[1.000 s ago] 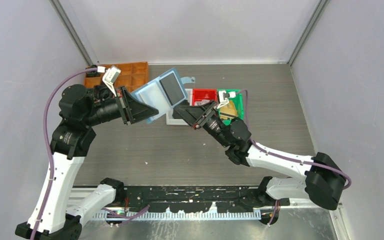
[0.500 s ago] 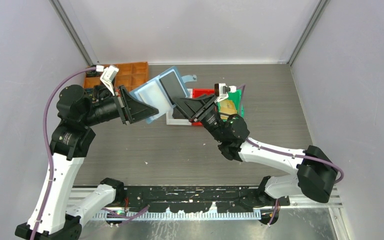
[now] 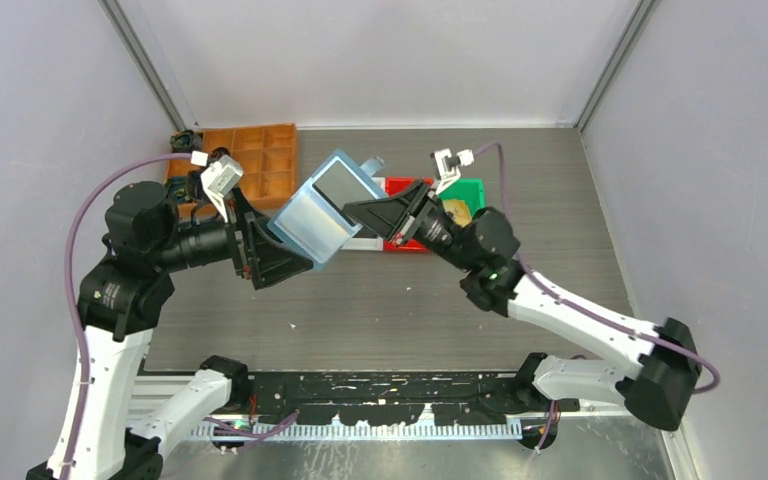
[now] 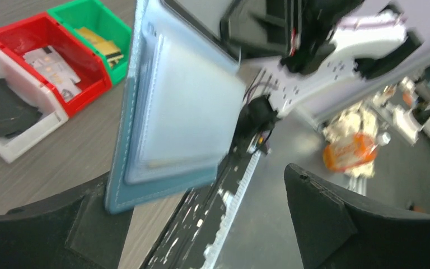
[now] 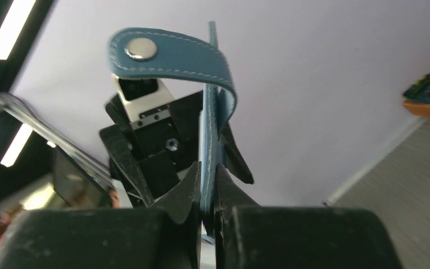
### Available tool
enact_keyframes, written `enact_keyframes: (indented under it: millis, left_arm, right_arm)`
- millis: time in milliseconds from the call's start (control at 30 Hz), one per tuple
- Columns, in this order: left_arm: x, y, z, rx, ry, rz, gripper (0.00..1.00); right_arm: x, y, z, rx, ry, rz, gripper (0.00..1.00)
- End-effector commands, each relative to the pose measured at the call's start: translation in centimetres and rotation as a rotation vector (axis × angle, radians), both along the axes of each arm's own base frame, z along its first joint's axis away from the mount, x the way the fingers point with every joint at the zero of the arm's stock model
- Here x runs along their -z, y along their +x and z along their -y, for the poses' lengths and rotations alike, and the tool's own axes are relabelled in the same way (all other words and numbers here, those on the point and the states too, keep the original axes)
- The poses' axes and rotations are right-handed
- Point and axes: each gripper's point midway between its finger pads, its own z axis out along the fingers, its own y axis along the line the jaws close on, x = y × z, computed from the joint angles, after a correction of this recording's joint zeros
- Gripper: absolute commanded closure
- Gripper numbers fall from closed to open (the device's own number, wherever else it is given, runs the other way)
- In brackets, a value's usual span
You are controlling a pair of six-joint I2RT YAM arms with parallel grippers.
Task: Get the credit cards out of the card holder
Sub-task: Remove the credit card from the card holder.
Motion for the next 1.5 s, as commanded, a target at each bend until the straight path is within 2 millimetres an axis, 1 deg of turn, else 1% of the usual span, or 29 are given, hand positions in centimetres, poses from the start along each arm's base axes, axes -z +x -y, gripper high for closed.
enact_keyframes:
  millis: [0, 133, 200, 233, 300, 367, 433, 467, 533, 667, 767, 833, 900, 1033, 1133, 1200, 1367, 1467]
  left_arm:
    - [1.0, -2.5, -1.1, 0.125, 0.176, 0.117, 0.00]
    - [0.2, -2.8, -1.3, 0.158, 0.201, 0.181, 0.00]
    - [0.0, -3.4, -0.9, 0.206, 0.174, 0.188, 0.01]
    - [0.0, -3.6, -0.6, 0.231, 0.158, 0.182, 0.01]
    - [0.2, -3.7, -0.3, 0.258, 0.135, 0.157, 0.04]
    - [0.7, -3.9, 0.1, 0.291, 0.113, 0.119, 0.07]
    - [1.6, -3.8, 0.4, 0.312, 0.087, 0.058, 0.11]
    - [2.4, -3.7, 0.6, 0.320, 0.082, 0.022, 0.12]
    - [3.5, -3.4, 0.7, 0.326, 0.083, -0.019, 0.13]
    - [5.0, -2.5, 0.6, 0.316, 0.122, -0.036, 0.15]
    - [5.3, -2.1, 0.7, 0.311, 0.132, -0.047, 0.16]
    - [5.2, -2.1, 0.8, 0.324, 0.122, -0.047, 0.18]
    - [4.7, -2.5, 1.0, 0.355, 0.094, -0.049, 0.23]
    - [4.2, -3.4, 1.4, 0.413, 0.034, -0.088, 0.42]
    - [4.2, -3.9, 1.5, 0.440, 0.010, -0.132, 0.45]
    - [4.5, -4.0, 1.5, 0.446, 0.010, -0.146, 0.51]
    - [5.0, -4.0, 1.5, 0.447, 0.013, -0.169, 0.69]
    - [4.9, -3.9, 1.5, 0.450, 0.009, -0.180, 0.87]
  right_arm:
    - [-0.7, -4.6, 0.8, -0.156, -0.332, 0.210, 0.99]
    - [3.4, -6.7, 0.6, -0.328, -0.576, 0.227, 0.99]
    - [4.5, -7.5, 0.4, -0.407, -0.643, 0.221, 0.99]
    - [5.0, -7.4, 0.3, -0.424, -0.677, 0.209, 0.99]
    - [5.5, -7.4, 0.1, -0.456, -0.728, 0.188, 0.99]
    - [5.3, -7.8, -0.2, -0.498, -0.738, 0.199, 0.99]
    - [5.0, -8.1, -0.3, -0.510, -0.751, 0.227, 0.99]
    - [4.9, -8.3, -0.3, -0.521, -0.764, 0.240, 0.99]
    - [4.9, -8.6, -0.3, -0.543, -0.788, 0.258, 0.99]
    - [5.3, -9.3, -0.4, -0.596, -0.829, 0.281, 0.99]
    - [5.7, -9.7, -0.4, -0.627, -0.854, 0.294, 0.99]
    - [5.9, -9.7, -0.4, -0.633, -0.867, 0.298, 0.99]
    - [6.0, -9.7, -0.3, -0.638, -0.878, 0.302, 0.99]
    - [5.9, -9.6, -0.6, -0.646, -0.882, 0.306, 0.99]
    - [5.5, -9.4, -1.1, -0.654, -0.870, 0.315, 0.99]
    - [5.3, -9.3, -1.5, -0.665, -0.862, 0.318, 0.99]
    - [4.8, -9.1, -2.2, -0.685, -0.846, 0.326, 0.99]
    - [4.5, -9.0, -2.6, -0.690, -0.834, 0.325, 0.99]
